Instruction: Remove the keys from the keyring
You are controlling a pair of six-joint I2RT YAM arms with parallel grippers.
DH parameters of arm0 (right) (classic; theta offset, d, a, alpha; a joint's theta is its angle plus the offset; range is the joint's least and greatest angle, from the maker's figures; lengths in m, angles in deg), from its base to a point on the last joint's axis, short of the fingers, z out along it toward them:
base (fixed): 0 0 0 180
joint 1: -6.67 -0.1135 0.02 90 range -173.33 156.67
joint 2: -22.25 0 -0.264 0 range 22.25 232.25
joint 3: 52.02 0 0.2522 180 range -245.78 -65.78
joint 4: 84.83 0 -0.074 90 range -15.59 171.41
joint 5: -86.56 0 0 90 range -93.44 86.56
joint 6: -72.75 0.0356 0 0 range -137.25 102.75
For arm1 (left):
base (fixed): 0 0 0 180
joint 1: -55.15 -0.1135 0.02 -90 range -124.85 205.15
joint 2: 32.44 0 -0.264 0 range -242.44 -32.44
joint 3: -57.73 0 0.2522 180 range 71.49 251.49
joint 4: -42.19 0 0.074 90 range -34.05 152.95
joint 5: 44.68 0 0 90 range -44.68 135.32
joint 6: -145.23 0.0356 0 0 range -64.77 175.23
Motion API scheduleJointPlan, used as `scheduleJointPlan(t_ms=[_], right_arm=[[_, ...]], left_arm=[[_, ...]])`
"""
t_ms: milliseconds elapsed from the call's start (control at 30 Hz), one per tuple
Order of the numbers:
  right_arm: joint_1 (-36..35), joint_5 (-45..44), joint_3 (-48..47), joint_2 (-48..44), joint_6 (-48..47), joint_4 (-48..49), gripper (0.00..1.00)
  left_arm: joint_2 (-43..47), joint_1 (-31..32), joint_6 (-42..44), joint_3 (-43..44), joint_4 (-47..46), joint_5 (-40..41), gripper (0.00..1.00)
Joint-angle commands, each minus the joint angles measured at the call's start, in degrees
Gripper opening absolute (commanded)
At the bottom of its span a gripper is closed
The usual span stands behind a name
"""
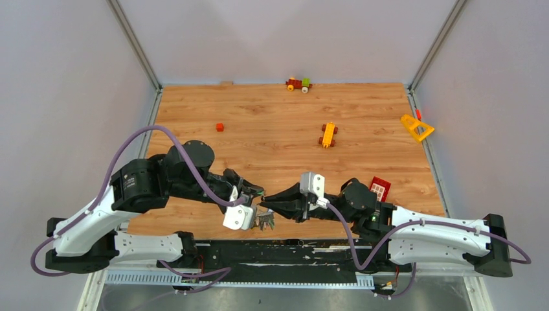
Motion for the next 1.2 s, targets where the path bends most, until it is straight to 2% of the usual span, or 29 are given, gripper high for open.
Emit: scheduleJointPlan(t_ms=[0,100,267,733,1167], right_arm=[[0.1,-0.4,-0.6,-0.5,0.6,3.3,0.10],[0.1,-0.5,-0.3,-0.7,0.8,3.8,0.10],[0.1,-0.5,-0.4,0.0,0.6,4.1,0.23],[0.1,0.5,0.7,-0.2,0.6,6.3,0.21],[0.3,5.7,0.6,-0.2,0.7,5.5,0.35]], left_arm=[[0.7,0.1,-0.6,0.2,-4.0,-0.6,0.00],[0.7,0.1,-0.7,0.2,-4.1,-0.8,0.00],[0.7,0.1,-1.0,0.3,-4.8,-2.2,0.00],[0.9,0.1,-1.3,0.8,-6.2,-4.5,0.00],[1.9,0.1,-0.9,2.0,-5.6,-6.5,0.00]])
